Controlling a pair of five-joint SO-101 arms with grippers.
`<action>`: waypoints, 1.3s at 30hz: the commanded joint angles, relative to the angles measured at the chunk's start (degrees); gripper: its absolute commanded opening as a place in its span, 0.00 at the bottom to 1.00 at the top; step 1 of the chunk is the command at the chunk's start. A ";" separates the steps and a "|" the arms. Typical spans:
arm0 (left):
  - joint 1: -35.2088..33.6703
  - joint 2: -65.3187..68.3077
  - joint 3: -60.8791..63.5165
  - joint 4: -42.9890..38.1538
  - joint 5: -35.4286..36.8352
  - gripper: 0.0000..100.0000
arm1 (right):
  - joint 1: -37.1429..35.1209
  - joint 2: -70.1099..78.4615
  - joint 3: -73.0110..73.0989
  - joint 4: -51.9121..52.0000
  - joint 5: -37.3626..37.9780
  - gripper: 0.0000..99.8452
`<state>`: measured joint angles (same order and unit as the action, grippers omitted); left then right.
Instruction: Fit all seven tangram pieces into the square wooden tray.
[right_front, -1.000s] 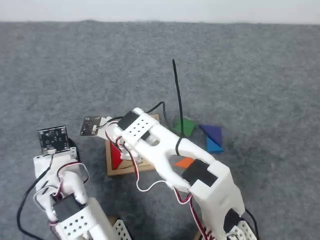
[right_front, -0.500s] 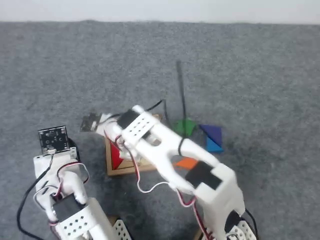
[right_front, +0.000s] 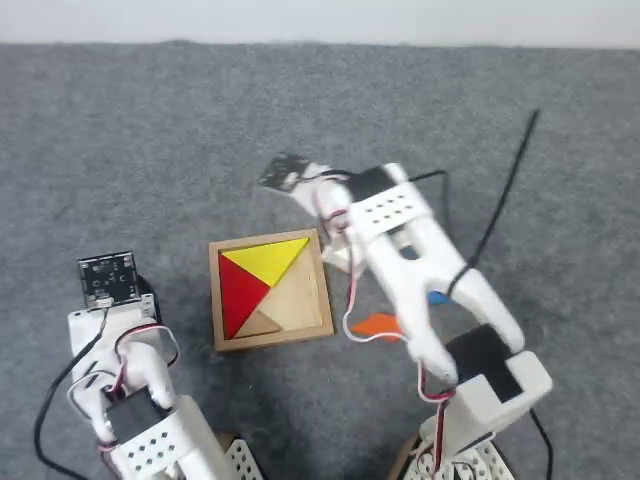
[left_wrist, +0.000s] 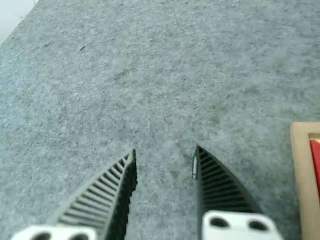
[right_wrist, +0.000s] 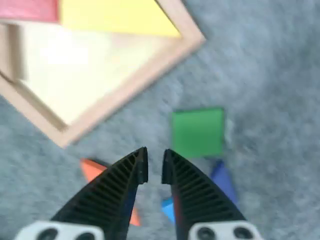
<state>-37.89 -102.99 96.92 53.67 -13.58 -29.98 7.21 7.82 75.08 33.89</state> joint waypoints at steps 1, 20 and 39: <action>0.26 -1.41 -1.54 0.35 -0.62 0.18 | 4.35 -3.03 0.44 -5.58 3.16 0.20; 0.26 -1.41 -0.84 0.09 -0.70 0.18 | 5.14 24.84 -20.92 3.91 14.51 0.29; 0.26 -1.41 -0.75 0.09 -0.70 0.18 | 4.70 27.56 -21.45 4.35 16.88 0.06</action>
<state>-37.89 -102.99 96.92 53.67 -13.76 -25.41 34.11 -12.22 78.95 50.07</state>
